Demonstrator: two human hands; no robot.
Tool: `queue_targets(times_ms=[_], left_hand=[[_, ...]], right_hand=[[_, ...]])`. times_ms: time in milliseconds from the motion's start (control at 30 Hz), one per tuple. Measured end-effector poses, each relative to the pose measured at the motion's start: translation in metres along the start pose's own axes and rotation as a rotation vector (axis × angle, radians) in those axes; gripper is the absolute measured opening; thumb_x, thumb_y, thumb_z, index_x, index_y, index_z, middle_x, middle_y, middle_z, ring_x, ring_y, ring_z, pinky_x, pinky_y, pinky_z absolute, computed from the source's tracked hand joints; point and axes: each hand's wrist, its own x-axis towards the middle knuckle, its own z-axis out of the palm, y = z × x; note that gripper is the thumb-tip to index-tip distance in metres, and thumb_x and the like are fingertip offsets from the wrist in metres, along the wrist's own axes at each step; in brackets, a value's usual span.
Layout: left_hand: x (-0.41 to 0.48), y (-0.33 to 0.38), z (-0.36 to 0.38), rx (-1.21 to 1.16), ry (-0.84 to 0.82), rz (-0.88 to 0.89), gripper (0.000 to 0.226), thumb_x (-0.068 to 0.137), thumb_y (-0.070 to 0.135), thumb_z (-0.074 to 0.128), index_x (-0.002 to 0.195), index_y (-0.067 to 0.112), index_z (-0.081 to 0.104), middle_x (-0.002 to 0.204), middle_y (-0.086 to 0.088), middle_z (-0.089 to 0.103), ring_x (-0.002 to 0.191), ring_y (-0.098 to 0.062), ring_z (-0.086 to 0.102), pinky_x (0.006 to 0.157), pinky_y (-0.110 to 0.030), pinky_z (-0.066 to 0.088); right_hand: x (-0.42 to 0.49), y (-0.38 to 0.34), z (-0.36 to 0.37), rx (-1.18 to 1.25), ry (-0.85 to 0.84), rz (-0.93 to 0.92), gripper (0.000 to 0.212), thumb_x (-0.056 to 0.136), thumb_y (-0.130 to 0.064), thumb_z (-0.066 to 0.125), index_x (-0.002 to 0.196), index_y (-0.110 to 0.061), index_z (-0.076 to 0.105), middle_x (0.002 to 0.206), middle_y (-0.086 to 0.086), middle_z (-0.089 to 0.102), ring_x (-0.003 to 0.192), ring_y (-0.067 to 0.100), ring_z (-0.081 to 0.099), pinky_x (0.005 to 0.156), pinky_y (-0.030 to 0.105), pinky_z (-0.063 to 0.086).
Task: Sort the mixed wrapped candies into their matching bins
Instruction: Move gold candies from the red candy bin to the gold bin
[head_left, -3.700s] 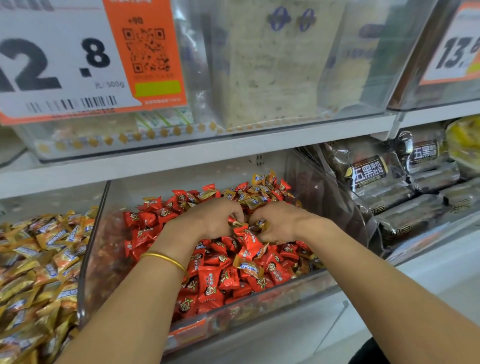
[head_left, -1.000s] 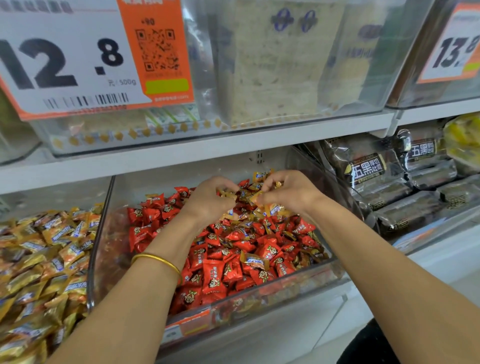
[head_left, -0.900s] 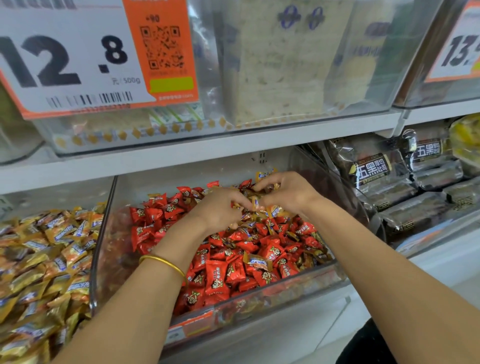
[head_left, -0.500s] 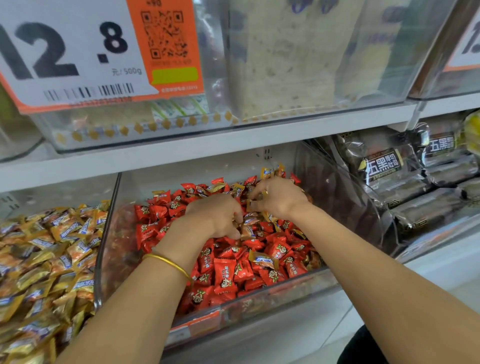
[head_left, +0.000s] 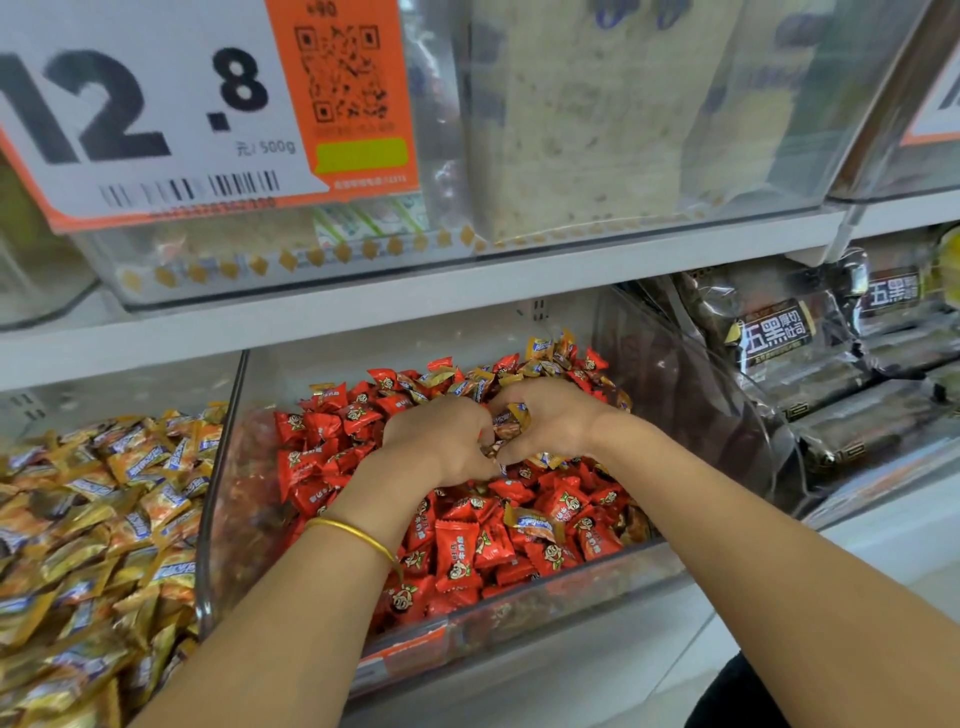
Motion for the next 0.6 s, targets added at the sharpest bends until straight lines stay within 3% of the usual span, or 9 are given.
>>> queue_targets(times_ms=[167, 333, 467, 600], left_hand=[[0.001, 0.000, 0.000, 0.021, -0.007, -0.010, 0.040, 0.078, 0.045, 0.067, 0.112, 0.025, 0.062, 0.116, 0.004, 0.059, 0.106, -0.019, 0.056, 0.085, -0.036, 0.050], [-0.001, 0.002, 0.000, 0.029, 0.024, -0.011, 0.030, 0.077, 0.039, 0.070, 0.106, 0.030, 0.065, 0.115, 0.008, 0.058, 0.107, -0.018, 0.055, 0.080, -0.033, 0.048], [-0.001, -0.002, 0.000, -0.013, 0.027, 0.014, 0.024, 0.079, 0.039, 0.068, 0.102, 0.032, 0.065, 0.121, 0.008, 0.057, 0.112, -0.017, 0.053, 0.087, -0.036, 0.048], [-0.002, -0.006, -0.002, -0.082, 0.025, 0.033, 0.023, 0.082, 0.043, 0.065, 0.100, 0.030, 0.066, 0.120, 0.005, 0.058, 0.109, -0.019, 0.054, 0.090, -0.038, 0.048]], right_hand=[[0.000, -0.003, 0.007, -0.050, 0.069, -0.019, 0.058, 0.069, -0.026, 0.079, 0.123, -0.018, 0.057, 0.127, 0.000, 0.057, 0.117, 0.019, 0.051, 0.097, 0.037, 0.044], [-0.005, 0.001, 0.003, 0.058, 0.126, 0.023, 0.043, 0.074, -0.010, 0.069, 0.115, -0.016, 0.063, 0.119, 0.005, 0.062, 0.098, 0.023, 0.062, 0.083, 0.034, 0.052], [-0.013, 0.006, -0.008, 0.239, 0.133, 0.042, 0.043, 0.077, -0.001, 0.066, 0.119, -0.012, 0.062, 0.142, 0.002, 0.047, 0.126, 0.016, 0.047, 0.091, 0.017, 0.037], [-0.017, 0.006, -0.008, 0.245, 0.123, 0.043, 0.043, 0.079, -0.002, 0.066, 0.120, -0.013, 0.062, 0.145, 0.000, 0.043, 0.132, 0.014, 0.040, 0.091, 0.014, 0.031]])
